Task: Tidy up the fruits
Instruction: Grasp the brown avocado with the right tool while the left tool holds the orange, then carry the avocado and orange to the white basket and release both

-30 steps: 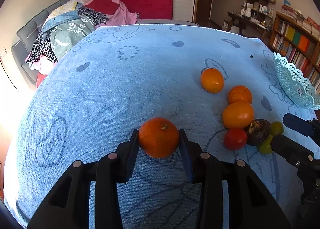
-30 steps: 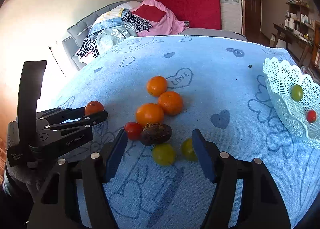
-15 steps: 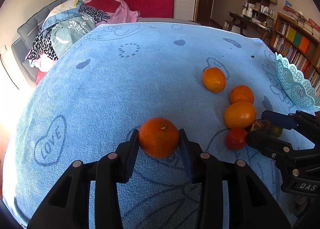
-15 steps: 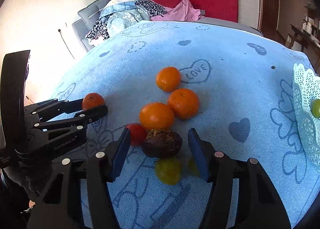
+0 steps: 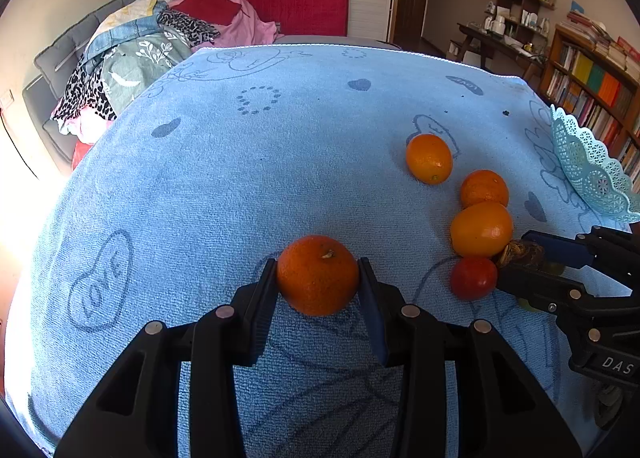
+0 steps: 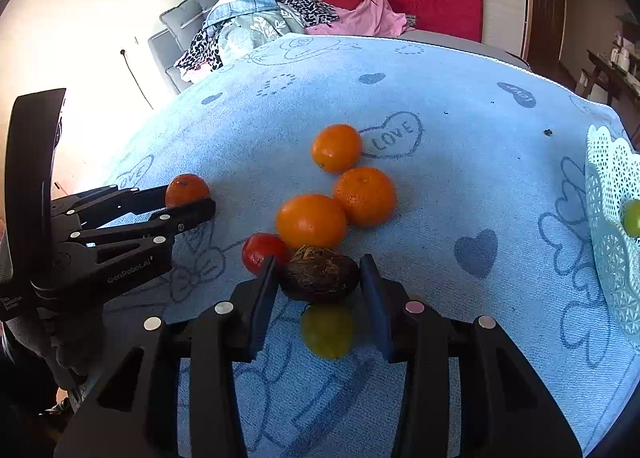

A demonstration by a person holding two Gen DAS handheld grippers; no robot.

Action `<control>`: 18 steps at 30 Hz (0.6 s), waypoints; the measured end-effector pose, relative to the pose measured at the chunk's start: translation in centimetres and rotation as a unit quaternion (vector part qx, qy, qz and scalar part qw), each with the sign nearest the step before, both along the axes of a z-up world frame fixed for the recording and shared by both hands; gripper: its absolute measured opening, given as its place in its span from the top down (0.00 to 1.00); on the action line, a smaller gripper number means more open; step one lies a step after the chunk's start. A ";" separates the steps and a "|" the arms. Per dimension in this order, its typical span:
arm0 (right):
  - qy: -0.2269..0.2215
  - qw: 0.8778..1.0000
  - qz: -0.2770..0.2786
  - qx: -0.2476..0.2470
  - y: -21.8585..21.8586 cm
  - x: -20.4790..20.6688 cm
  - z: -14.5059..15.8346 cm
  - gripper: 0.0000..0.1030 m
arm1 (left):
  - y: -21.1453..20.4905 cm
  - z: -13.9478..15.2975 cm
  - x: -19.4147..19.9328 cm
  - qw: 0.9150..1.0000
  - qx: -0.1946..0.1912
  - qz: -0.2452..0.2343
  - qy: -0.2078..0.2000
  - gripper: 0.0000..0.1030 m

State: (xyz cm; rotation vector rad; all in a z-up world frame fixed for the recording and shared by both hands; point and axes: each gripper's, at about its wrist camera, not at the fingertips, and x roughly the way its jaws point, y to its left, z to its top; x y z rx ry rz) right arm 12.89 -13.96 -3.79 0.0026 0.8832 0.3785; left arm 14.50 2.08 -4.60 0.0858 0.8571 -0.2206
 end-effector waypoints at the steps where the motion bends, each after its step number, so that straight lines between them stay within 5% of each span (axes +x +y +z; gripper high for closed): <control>1: -0.002 1.000 -0.004 0.000 0.0 -0.1 0.0 0.59 | 0.0 0.0 0.0 1.000 0.000 0.000 0.000 0.61; 18: -0.051 0.995 -0.072 0.052 -3.0 -2.5 2.9 0.59 | -0.1 0.8 -0.9 1.000 -0.002 -0.008 -0.024 0.61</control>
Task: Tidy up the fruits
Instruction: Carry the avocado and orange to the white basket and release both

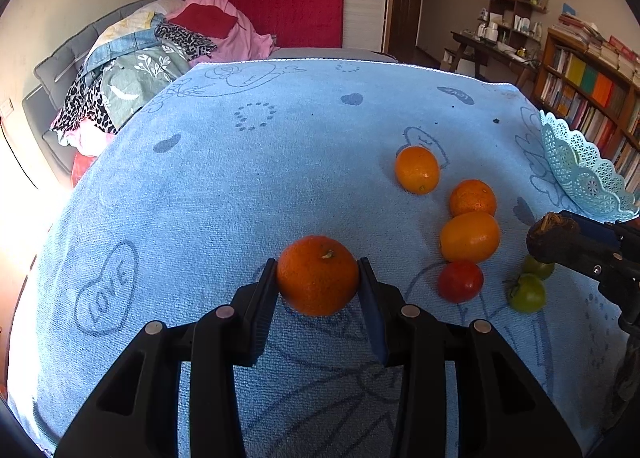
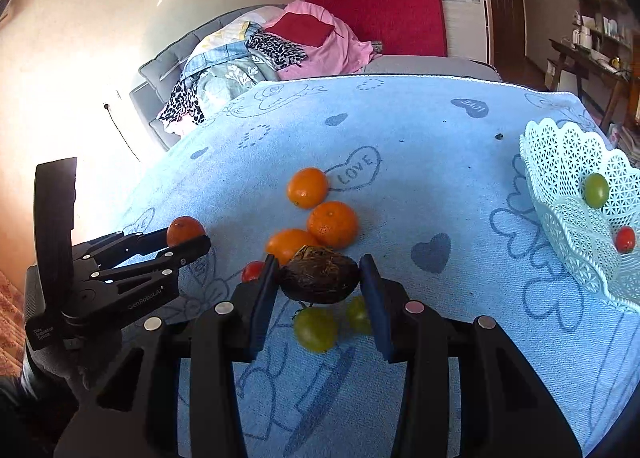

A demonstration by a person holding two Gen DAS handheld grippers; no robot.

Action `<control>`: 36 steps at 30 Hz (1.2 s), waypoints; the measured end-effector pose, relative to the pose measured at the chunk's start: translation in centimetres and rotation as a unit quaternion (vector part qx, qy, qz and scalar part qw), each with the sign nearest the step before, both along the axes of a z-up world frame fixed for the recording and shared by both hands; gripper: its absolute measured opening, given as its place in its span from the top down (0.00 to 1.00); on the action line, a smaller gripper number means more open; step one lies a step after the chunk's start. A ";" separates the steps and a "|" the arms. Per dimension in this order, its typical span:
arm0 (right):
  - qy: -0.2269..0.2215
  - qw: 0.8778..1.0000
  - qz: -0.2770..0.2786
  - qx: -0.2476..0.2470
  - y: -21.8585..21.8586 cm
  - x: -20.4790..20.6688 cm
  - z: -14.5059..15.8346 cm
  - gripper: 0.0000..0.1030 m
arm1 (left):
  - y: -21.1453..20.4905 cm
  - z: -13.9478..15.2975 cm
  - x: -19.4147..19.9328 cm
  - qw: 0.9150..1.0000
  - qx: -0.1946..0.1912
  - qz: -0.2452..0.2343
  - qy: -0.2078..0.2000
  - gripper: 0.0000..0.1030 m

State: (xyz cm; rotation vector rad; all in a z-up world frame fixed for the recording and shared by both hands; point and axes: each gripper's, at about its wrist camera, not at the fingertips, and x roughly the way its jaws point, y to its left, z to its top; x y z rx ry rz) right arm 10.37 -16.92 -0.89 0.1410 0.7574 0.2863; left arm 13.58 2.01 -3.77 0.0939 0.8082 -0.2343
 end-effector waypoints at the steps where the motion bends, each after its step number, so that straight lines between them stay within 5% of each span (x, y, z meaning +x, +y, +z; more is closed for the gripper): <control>1: -0.003 1.000 -0.004 0.002 -0.2 -0.1 0.1 0.59 | 0.0 0.1 -0.2 1.000 0.001 0.000 -0.001 0.61; 36: -0.090 0.981 -0.153 0.077 -11.0 -5.3 5.2 0.59 | -11.3 4.4 -3.1 0.988 0.080 -0.090 -0.100 0.61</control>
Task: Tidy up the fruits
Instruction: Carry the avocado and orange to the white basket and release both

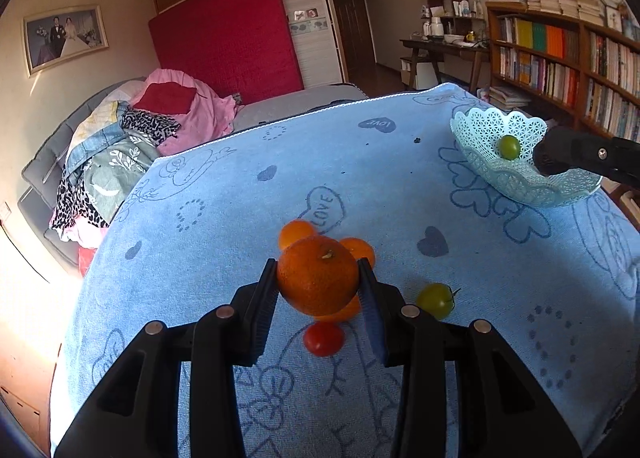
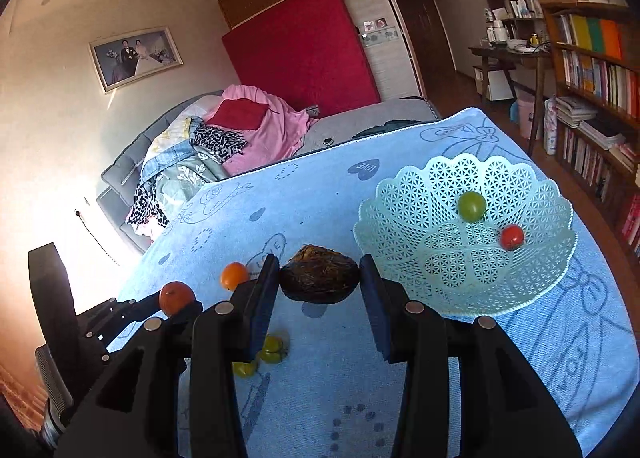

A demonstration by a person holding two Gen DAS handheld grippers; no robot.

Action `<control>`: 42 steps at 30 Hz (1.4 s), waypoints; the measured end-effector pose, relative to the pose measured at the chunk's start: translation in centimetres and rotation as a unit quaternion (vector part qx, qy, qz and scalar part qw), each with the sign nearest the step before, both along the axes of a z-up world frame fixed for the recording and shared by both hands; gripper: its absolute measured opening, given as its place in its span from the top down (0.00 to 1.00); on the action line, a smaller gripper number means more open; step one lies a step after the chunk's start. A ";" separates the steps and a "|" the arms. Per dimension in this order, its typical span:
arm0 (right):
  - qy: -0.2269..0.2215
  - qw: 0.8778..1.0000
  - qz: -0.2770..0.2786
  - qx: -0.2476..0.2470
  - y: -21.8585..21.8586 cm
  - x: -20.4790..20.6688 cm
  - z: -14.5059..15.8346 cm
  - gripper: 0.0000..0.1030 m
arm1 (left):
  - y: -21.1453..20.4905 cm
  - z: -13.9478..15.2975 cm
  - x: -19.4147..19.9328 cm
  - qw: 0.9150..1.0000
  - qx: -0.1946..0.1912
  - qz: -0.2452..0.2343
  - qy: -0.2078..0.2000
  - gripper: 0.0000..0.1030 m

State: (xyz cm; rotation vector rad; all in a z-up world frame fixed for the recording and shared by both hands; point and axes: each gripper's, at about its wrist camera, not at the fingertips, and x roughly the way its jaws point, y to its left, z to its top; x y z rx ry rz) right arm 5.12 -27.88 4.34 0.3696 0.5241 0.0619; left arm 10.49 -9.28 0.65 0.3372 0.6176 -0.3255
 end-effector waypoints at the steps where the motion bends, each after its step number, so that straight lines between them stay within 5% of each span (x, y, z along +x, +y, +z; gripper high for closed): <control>1: -0.002 1.000 -0.007 0.002 -0.5 -0.1 0.1 0.59 | -0.5 0.1 -0.1 1.000 0.001 -0.005 -0.002 0.61; 14: -0.005 0.997 -0.074 0.009 -4.8 -0.7 0.3 0.59 | -6.2 1.8 -0.2 0.998 0.004 -0.054 -0.028 0.61; 42: 0.018 0.981 -0.188 0.030 -10.8 -0.9 -2.3 0.58 | -13.3 1.7 1.0 0.995 0.004 -0.104 -0.013 0.61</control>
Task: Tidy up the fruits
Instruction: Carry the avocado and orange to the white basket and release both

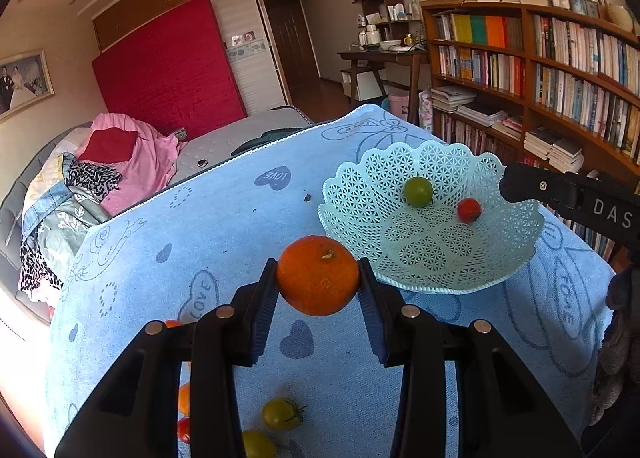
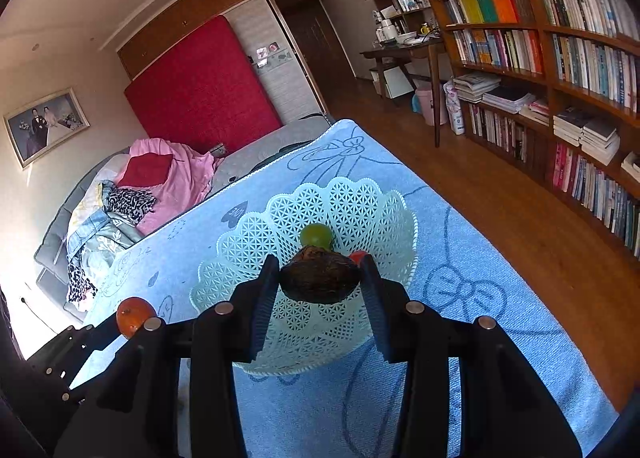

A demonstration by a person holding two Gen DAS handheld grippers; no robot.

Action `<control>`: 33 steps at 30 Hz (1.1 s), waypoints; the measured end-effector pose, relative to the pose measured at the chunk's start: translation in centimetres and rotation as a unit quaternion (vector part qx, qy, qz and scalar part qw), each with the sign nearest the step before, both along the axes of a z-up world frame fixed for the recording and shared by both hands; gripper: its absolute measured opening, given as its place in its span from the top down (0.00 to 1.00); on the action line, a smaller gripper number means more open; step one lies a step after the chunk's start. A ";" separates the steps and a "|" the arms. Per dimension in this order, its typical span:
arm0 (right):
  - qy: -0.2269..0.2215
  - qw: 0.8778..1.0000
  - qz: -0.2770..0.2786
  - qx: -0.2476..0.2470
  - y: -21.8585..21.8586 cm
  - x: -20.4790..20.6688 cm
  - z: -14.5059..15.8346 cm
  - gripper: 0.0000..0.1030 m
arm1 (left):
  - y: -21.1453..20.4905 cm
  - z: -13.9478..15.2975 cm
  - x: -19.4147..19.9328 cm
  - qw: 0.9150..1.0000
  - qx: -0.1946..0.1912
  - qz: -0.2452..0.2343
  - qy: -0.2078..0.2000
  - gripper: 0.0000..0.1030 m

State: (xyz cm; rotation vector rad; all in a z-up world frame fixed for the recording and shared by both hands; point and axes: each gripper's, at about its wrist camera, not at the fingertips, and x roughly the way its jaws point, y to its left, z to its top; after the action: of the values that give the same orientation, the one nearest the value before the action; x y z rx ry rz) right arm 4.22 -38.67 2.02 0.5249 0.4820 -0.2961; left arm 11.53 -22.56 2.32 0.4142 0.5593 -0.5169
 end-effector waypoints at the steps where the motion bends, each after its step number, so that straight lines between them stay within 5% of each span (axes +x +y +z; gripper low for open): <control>1: 0.001 1.000 -0.002 0.000 -0.1 0.1 -0.1 0.58 | -0.2 0.0 0.0 1.000 0.000 -0.001 0.000 0.61; 21: -0.021 0.999 -0.037 0.016 -1.3 -1.3 0.7 0.57 | -3.7 -0.5 0.3 0.999 -0.011 -0.036 0.030 0.61; 25: -0.021 0.999 -0.041 0.018 -1.5 -1.4 0.7 0.48 | -4.0 -0.6 0.8 0.997 -0.022 -0.045 0.052 0.61; 31: -0.020 0.999 -0.041 0.017 -1.4 -1.3 0.7 0.47 | -4.5 -0.3 1.1 0.994 -0.043 -0.065 0.079 0.61; 33: -0.022 0.999 -0.044 0.020 -1.5 -1.4 0.6 0.40 | -4.4 -0.1 1.4 0.993 -0.053 -0.064 0.084 0.54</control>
State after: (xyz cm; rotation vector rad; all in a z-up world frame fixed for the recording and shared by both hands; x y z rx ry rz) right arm 2.86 -40.20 2.63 0.5919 0.4243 -0.3593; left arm 12.90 -26.96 2.23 0.3089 0.6674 -0.7069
